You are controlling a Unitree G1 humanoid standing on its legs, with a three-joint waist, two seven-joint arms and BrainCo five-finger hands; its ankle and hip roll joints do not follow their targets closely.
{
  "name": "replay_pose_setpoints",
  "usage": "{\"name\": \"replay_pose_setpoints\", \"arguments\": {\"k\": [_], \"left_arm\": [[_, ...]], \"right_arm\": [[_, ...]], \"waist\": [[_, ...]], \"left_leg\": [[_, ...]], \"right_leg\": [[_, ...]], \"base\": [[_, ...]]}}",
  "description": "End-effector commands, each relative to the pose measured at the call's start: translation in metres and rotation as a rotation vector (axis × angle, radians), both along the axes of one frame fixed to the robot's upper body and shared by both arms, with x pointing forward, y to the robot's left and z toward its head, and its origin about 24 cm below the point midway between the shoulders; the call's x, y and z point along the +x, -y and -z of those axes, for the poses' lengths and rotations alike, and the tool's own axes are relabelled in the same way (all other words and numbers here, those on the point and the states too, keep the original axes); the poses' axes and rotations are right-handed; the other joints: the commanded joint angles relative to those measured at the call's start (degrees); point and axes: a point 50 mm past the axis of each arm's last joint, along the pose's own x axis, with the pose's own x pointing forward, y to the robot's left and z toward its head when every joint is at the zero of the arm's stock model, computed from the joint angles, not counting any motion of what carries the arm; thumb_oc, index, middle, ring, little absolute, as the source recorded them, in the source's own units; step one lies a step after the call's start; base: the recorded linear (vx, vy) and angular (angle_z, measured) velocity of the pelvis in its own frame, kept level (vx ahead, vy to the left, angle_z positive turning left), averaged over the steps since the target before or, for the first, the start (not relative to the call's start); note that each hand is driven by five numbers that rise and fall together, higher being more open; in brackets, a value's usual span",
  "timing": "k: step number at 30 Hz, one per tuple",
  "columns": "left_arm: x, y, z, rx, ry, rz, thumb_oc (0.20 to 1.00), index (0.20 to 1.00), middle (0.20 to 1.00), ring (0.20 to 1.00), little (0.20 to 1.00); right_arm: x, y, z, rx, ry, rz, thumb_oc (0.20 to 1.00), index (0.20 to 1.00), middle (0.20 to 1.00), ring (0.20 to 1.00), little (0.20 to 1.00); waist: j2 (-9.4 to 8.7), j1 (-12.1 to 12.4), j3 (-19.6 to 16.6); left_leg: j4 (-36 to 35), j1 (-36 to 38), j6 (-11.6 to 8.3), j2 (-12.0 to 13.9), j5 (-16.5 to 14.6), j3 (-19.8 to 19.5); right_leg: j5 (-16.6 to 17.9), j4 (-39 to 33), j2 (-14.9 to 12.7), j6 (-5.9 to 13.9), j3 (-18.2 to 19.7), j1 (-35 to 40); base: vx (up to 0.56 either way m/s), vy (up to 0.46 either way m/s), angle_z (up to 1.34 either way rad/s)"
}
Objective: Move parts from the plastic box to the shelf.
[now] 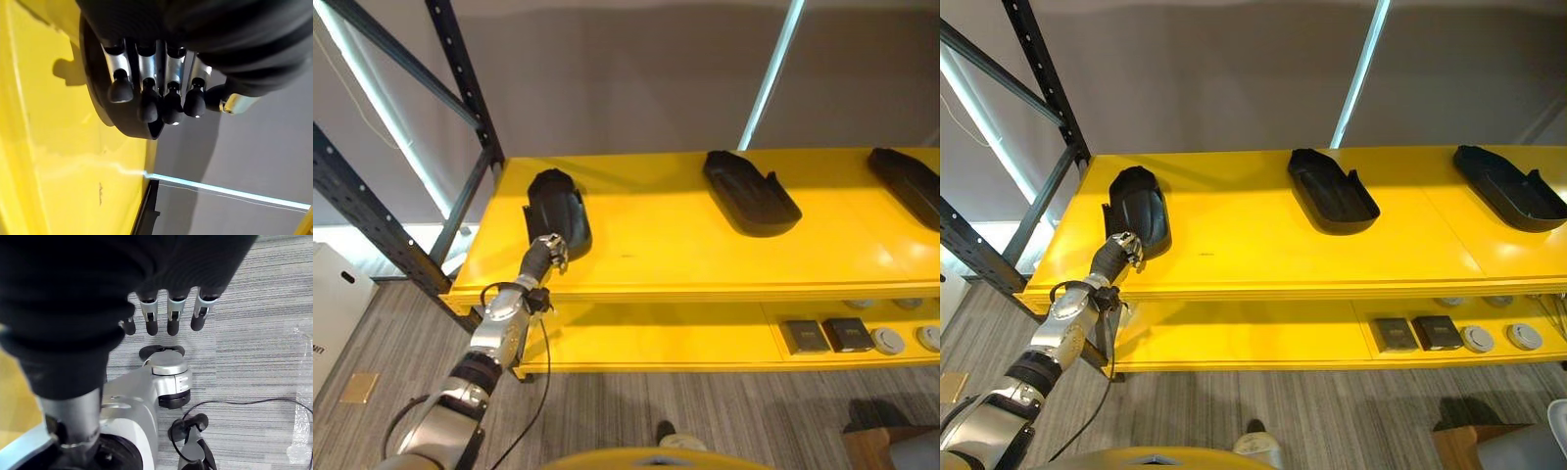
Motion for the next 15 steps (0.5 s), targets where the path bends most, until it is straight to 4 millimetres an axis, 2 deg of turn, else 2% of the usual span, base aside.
{"name": "replay_pose_setpoints", "arguments": {"k": [1,15], "left_arm": [[0.013,-0.001,-0.003,0.03,0.002,-0.039,0.2,0.2,0.2,0.2,0.2],[0.028,0.023,-0.025,0.034,0.052,0.03,0.2,0.2,0.2,0.2,0.2]], "right_arm": [[-0.002,0.006,0.0,-0.018,-0.034,-0.057,1.0,1.0,1.0,1.0,1.0],[-0.001,0.008,0.0,-0.023,-0.042,-0.089,1.0,1.0,1.0,1.0,1.0]], "waist": [[-1.75,0.12,-0.38],[-1.77,-0.18,-1.05]], "left_leg": [[10.53,-4.05,1.21,1.35,-5.81,-1.53],[9.78,-3.17,1.21,1.02,-5.67,-1.48]], "right_leg": [[-1.63,2.39,0.15,1.9,0.07,-1.48],[-1.76,2.32,0.39,2.01,0.21,-0.88]], "base": [[0.0,0.0,0.0],[0.0,0.0,0.0]]}}
